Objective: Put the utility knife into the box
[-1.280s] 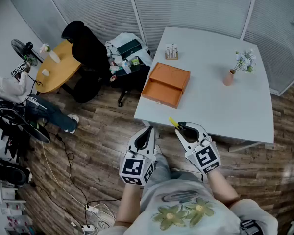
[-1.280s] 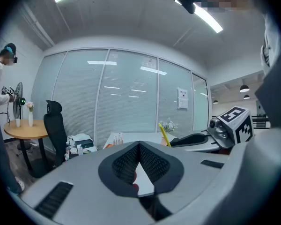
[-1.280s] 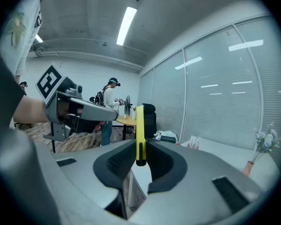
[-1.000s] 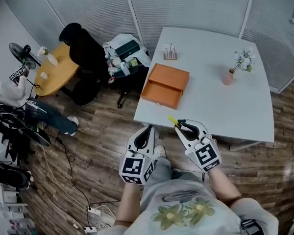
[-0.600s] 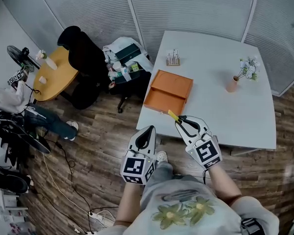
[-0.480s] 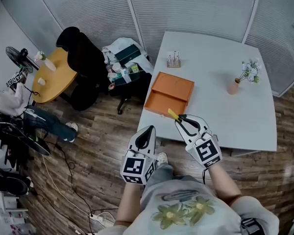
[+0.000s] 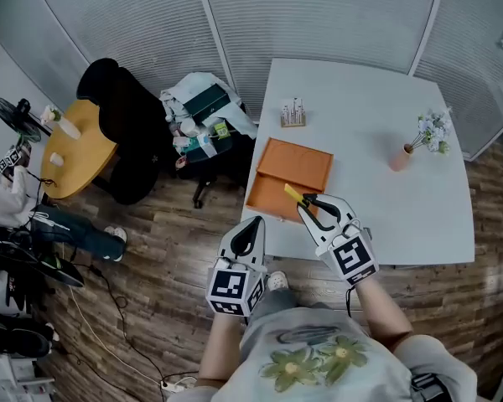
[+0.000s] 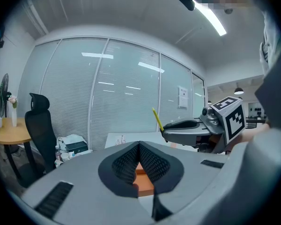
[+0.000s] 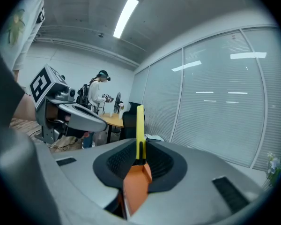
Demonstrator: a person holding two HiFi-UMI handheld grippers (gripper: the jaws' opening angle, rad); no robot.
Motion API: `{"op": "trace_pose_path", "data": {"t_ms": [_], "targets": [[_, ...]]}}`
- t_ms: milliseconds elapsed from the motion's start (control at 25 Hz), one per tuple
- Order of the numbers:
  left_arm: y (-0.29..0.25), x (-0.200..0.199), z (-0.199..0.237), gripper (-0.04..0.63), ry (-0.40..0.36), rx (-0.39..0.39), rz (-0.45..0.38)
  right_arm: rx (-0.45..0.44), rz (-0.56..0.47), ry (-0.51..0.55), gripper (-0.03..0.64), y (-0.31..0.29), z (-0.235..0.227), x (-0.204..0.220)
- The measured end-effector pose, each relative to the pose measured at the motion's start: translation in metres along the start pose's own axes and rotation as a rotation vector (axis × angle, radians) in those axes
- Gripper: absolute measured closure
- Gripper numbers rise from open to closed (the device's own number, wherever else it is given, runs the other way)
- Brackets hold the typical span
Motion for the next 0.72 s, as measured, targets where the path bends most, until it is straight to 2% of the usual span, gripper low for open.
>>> {"op": "trace_pose_path", "data": {"t_ms": [280,720], "targets": [[-0.027,-0.006,0.035,0.595,0.016,0.033,0.018,0.012,0.051,-0.005,0.546,-0.036,-0.008,0.011],[-0.048,-0.002,0.078,0.595,0.018,0.094,0.051,0.036,0.167,0.053,0.546,-0.071,-0.004,0.027]]}}
Point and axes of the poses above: the fingertips, and each gripper's own axes: y backward along the fingers, z to its left, x out of its underside, the point moved 9 cm from there along y, backward along the fingers, and after that the axes turned 10 degrees about y, right-handed, at the moved point
